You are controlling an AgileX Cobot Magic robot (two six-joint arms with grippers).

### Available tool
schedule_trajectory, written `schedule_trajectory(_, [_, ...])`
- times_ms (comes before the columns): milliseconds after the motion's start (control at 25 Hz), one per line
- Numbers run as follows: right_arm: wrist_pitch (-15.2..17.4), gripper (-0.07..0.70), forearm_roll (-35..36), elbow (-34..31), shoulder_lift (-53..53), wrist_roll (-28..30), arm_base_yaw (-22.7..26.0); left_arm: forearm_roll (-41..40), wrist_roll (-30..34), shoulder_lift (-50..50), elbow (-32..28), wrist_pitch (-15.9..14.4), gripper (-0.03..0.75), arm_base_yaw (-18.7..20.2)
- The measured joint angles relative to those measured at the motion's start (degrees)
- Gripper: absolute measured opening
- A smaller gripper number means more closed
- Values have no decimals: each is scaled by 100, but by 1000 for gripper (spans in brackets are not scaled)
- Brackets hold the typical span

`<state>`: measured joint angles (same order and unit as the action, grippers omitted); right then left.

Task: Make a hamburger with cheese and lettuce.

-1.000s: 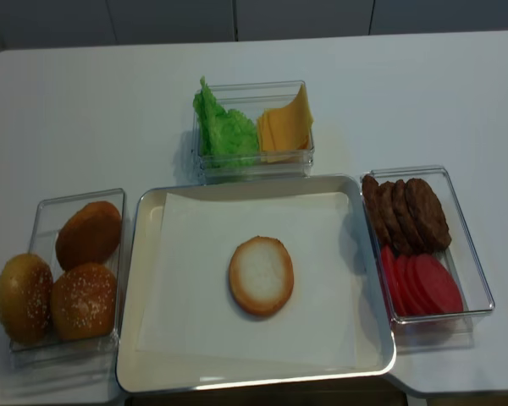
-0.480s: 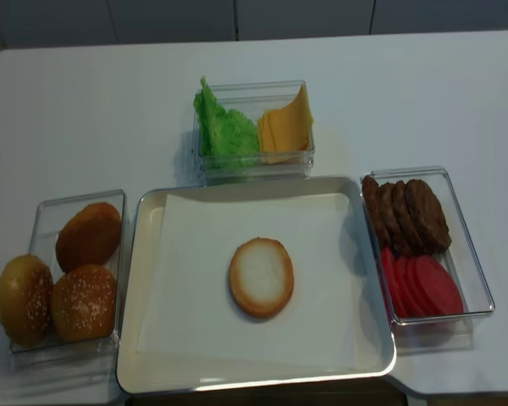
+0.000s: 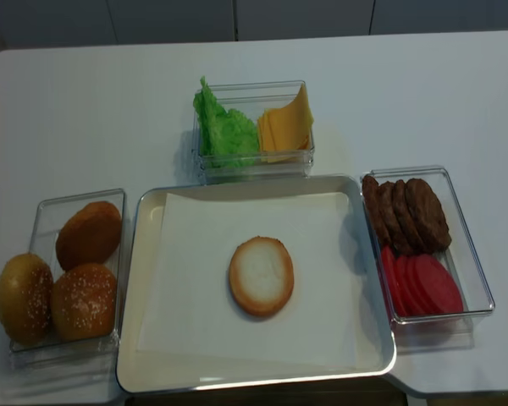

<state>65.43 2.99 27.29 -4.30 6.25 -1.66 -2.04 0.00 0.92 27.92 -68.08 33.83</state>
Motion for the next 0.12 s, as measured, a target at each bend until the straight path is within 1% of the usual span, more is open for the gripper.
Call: schedule_trajectory(120, [0,619,0,0,0,0,0,0,0,0,0,0,352,0])
